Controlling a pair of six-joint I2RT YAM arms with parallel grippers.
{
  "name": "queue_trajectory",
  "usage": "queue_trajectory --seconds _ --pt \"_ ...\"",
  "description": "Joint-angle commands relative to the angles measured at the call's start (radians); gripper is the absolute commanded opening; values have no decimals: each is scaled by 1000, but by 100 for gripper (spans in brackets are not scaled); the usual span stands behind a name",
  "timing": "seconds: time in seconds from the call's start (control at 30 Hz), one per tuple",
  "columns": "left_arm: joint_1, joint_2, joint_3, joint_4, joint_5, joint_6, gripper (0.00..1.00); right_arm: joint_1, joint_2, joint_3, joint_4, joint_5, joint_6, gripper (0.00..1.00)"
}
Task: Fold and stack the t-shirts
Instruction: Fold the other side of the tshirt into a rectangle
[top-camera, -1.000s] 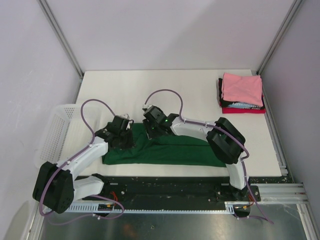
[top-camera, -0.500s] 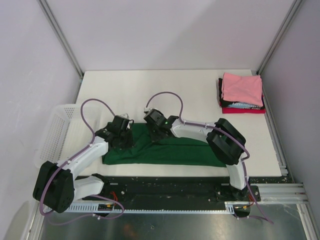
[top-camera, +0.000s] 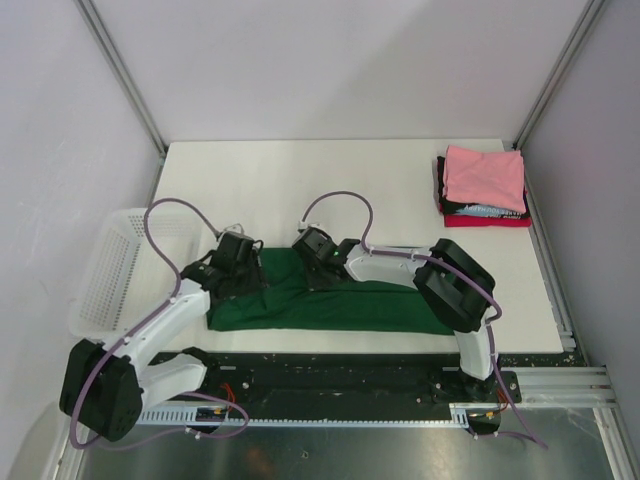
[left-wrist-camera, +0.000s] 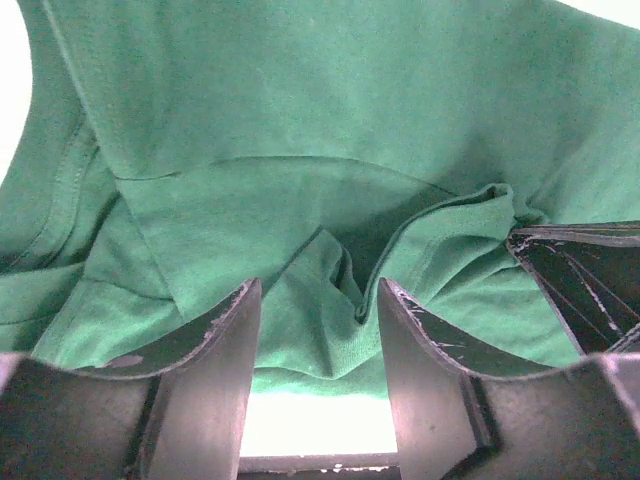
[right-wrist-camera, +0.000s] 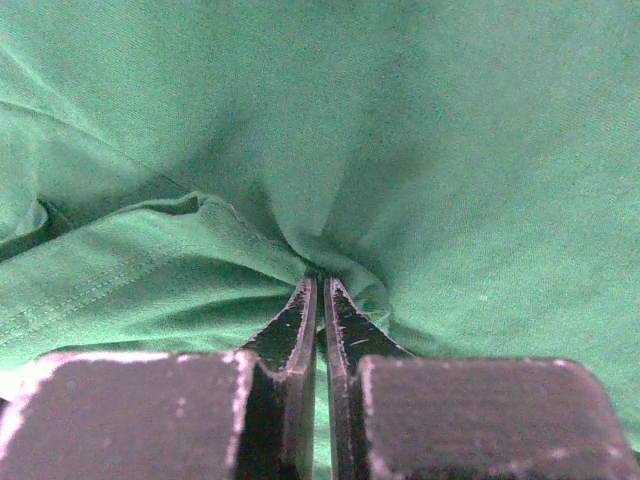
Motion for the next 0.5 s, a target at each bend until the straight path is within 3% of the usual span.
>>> queue_trajectory --seconds 0.0,0.23,0.47 --pt "-2 -56 8 -27 -92 -74 54 8 -44 -13 10 36 30 7" --pt "0 -54 -51 -28 -89 -126 43 10 -105 -13 58 45 -12 29" --pt "0 -41 -76 -27 -90 -131 36 10 -117 19 139 19 -114 32"
